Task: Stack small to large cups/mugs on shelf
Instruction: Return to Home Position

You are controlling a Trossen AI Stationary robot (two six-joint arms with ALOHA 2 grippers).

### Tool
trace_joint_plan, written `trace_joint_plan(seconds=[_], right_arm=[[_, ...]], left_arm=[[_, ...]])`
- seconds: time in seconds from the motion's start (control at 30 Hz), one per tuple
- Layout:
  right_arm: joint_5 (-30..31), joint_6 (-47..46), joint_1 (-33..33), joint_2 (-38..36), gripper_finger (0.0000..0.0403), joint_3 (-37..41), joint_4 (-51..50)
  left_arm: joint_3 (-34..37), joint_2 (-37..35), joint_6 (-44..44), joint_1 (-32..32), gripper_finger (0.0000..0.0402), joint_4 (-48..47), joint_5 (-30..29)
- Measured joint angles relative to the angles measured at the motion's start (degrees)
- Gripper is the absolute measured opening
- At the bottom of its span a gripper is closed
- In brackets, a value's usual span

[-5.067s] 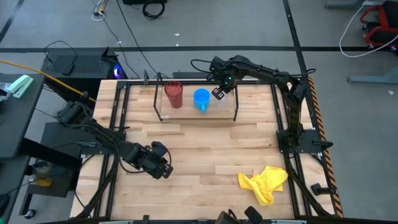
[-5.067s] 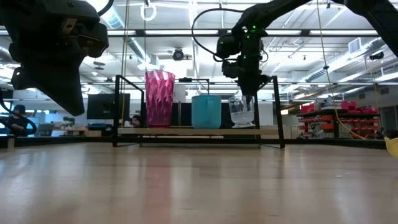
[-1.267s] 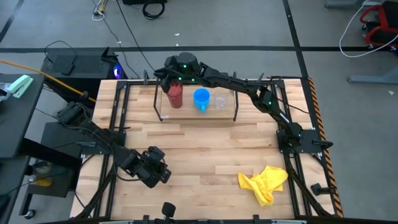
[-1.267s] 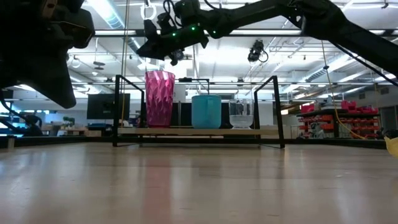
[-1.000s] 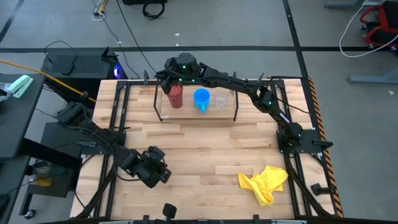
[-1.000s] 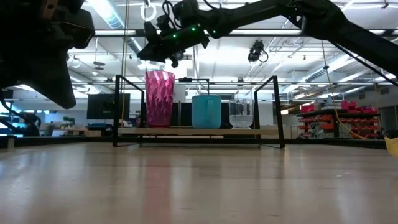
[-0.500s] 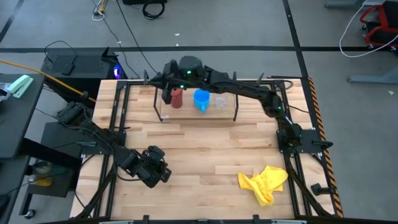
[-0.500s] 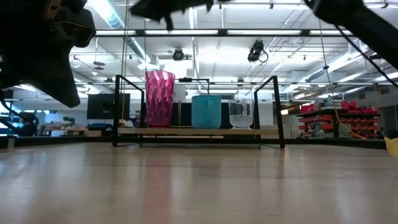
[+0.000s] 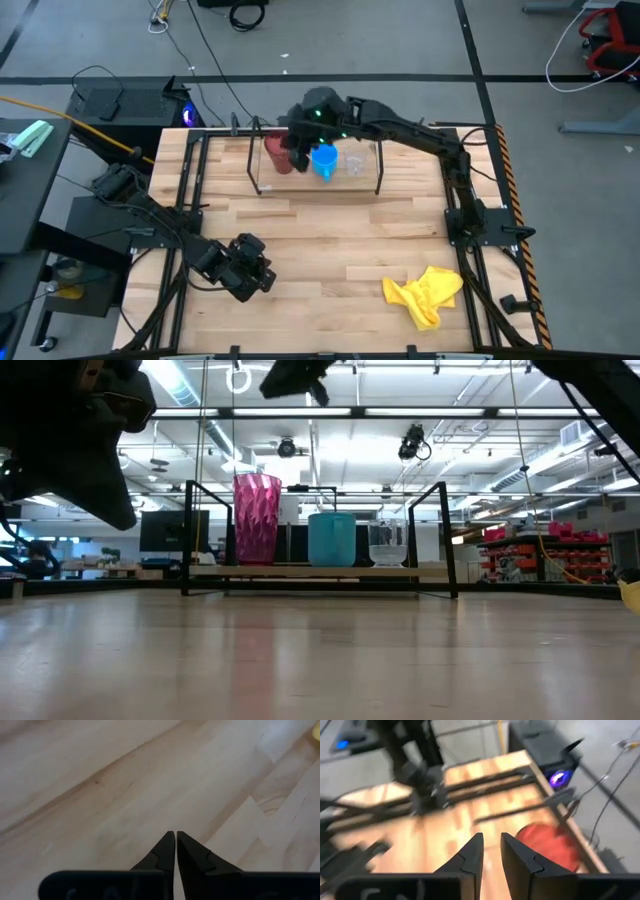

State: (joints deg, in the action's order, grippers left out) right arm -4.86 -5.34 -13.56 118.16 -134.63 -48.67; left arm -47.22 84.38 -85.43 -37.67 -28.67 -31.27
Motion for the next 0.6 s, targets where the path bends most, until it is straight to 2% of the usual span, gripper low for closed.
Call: trace_joint_plan(seconds=[0.13,0.47,0.6], right_arm=[[1.9,0.2,4.1,-3.8,0.0073,0.0,-6.2],[20.5,-0.3,17.0,-16.2,0.0073,0.3,-13.1],[26.7,-4.0,20.2,-23.1,0.0073,6.0,-14.8]], left_arm=[[0.0,0.0,2.3,0.1,0.0016,0.1,-2.3],[0.0,0.0,2.8,0.9,0.0019,-0.5,-3.9],[0.0,0.0,2.8,0.9,0.0027,-0.4,-4.1]])
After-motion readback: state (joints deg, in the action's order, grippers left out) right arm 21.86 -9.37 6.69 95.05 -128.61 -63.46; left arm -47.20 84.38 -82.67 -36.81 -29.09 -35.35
